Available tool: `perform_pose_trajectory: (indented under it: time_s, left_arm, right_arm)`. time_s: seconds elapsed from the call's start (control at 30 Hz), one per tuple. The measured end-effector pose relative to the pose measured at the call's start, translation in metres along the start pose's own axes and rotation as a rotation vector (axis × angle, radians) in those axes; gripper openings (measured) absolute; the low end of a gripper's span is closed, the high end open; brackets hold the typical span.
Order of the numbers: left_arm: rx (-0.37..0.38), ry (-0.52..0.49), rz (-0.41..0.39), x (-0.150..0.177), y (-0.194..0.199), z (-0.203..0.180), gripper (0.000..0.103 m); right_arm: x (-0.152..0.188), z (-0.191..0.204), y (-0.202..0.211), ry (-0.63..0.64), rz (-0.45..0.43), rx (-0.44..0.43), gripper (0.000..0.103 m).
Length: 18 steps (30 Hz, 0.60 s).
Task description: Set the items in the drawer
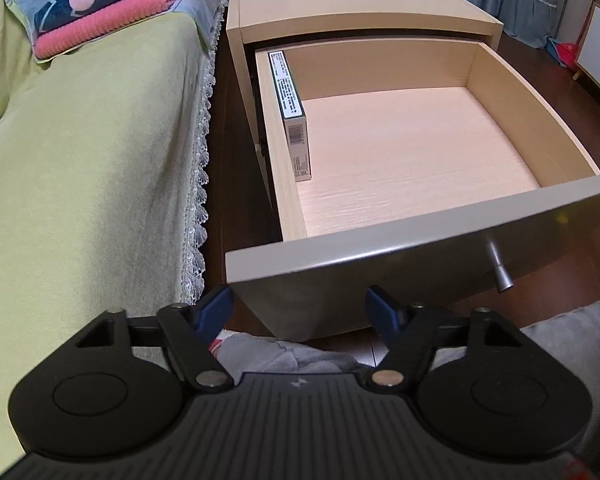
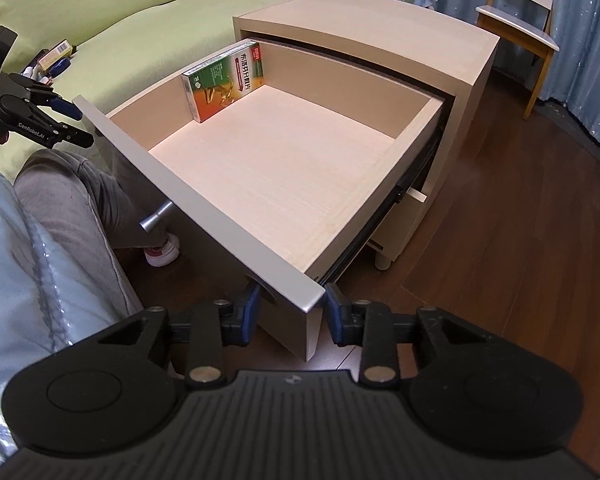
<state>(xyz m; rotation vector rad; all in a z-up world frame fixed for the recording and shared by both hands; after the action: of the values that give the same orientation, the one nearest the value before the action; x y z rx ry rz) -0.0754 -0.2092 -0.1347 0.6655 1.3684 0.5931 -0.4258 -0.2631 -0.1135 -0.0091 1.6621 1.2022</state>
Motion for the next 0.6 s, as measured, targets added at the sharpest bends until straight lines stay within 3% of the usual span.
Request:
perform_pose_trajectory:
  time_s: [0.6]
  left_arm:
    - [-0.024,-0.044,0.023,-0.023,-0.021,-0.002,0.071]
  right_arm:
    - [-0.011,-0.011,-0.009,-0.013,-0.006,0.023,0.030]
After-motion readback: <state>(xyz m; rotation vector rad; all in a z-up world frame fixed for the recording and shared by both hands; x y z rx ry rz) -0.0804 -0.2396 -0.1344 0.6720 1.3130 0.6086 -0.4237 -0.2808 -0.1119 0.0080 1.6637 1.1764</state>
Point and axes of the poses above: each gripper's, at about its wrist camera, not at the fingertips, and y roughly against the way its jaws point, z to its left, x to its underside, the point moved 3 cm from there along -y, roughly the way its jaws point, and after that the axes turned 12 degrees about -z, right-handed, at the moved point
